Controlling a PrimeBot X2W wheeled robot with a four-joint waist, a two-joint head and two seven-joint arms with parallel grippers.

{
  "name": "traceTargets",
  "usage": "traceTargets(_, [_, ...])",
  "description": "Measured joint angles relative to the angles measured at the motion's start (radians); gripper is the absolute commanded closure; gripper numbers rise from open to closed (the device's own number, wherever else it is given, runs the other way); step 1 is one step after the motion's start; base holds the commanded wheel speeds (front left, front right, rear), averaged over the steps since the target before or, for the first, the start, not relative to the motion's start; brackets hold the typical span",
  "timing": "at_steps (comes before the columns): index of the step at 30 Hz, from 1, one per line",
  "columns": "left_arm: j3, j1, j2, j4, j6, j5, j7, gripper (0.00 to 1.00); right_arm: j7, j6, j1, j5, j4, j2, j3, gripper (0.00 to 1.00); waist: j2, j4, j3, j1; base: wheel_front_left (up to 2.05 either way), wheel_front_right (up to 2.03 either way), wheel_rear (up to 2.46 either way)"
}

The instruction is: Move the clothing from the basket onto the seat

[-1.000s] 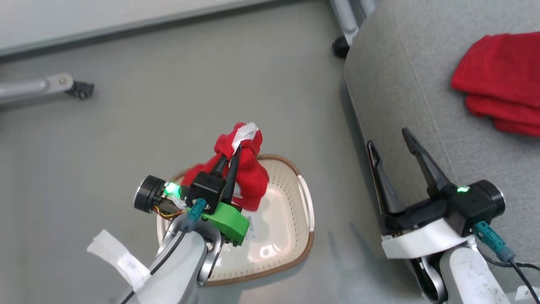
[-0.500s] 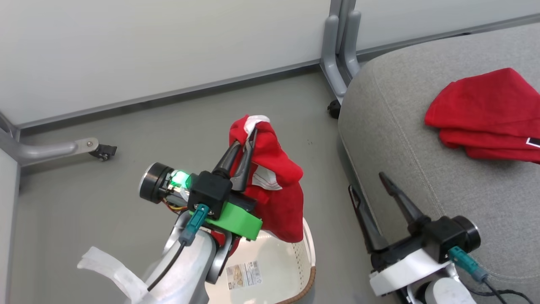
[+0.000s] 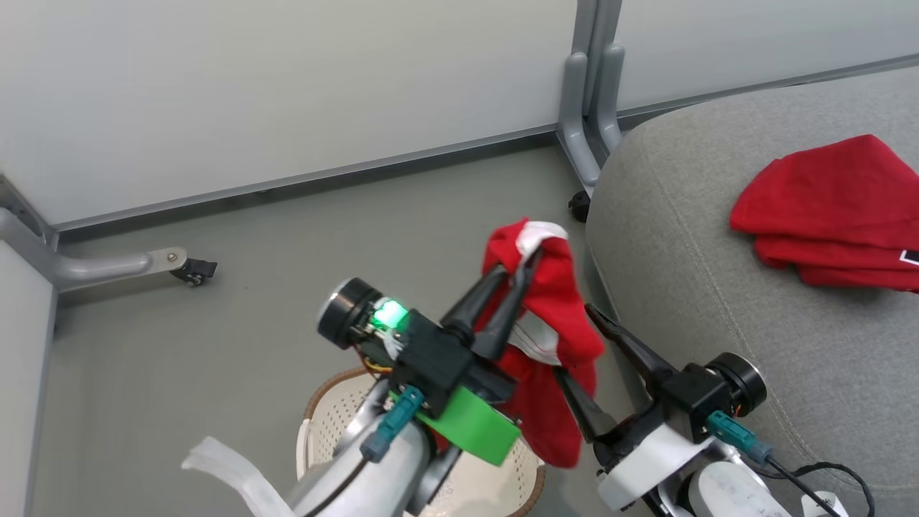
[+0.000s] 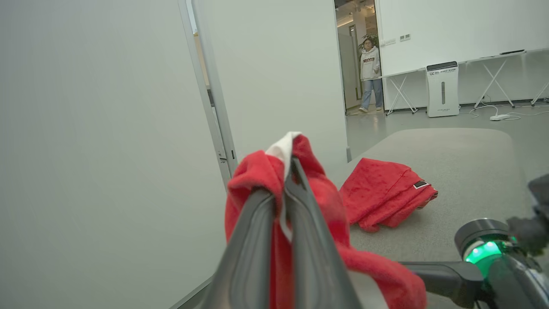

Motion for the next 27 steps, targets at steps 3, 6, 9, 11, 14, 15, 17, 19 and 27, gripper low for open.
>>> traceTargets(3, [-0.043,-0.002,-0.008,-0.037,-0.009,-0.007,0.006,1.0,0.0,0.0,-0.002,0.009,0.032,-0.016,0.011,0.0,0.0,0.01,-0.001,0.0,0.0,0.0,0.0])
traceTargets(6, [-0.083,-0.01,-0.013,-0.08,-0.014,-0.015,0.017,1.0,0.0,0.0,0.002,0.037,0.066,-0.012,0.01,0.0,0.0,0.02,-0.002,0.0,0.0,0.0,0.0])
traceTargets(9, [-0.106,-0.018,-0.015,-0.109,-0.008,-0.023,0.032,1.0,0.0,0.0,0.011,0.062,0.111,-0.015,0.035,0.0,0.0,0.026,-0.002,0.0,0.0,0.0,0.0])
traceTargets(11, [-0.116,-0.02,-0.016,-0.119,-0.006,-0.029,0.038,1.0,0.0,0.0,0.019,0.081,0.145,-0.02,0.06,0.24,0.0,0.03,-0.002,0.0,0.0,0.0,0.0])
traceTargets(14, [-0.122,-0.025,-0.016,-0.124,0.001,-0.034,0.047,1.0,0.0,0.0,0.023,0.106,0.187,-0.034,0.11,1.0,0.0,0.033,-0.002,0.0,0.0,0.0,0.0])
traceTargets(15, [-0.123,-0.026,-0.016,-0.123,0.002,-0.037,0.048,1.0,0.0,0.0,0.023,0.114,0.193,-0.036,0.117,1.0,0.0,0.033,-0.001,0.0,0.0,0.0,0.0])
traceTargets(17, [-0.122,-0.026,-0.016,-0.117,0.006,-0.041,0.051,1.0,0.0,0.0,0.022,0.124,0.195,-0.039,0.119,1.0,0.0,0.033,0.002,0.0,0.0,0.0,0.0])
traceTargets(19, [-0.121,-0.026,-0.016,-0.105,0.01,-0.045,0.055,1.0,0.0,0.0,0.021,0.13,0.194,-0.044,0.119,1.0,0.0,0.033,0.006,0.0,0.0,0.0,0.0])
traceTargets(27, [-0.119,-0.026,-0.008,-0.06,0.019,-0.049,0.056,1.0,0.0,0.0,0.023,0.121,0.172,-0.045,0.096,1.0,0.0,0.032,0.02,0.0,0.0,0.0,0.0])
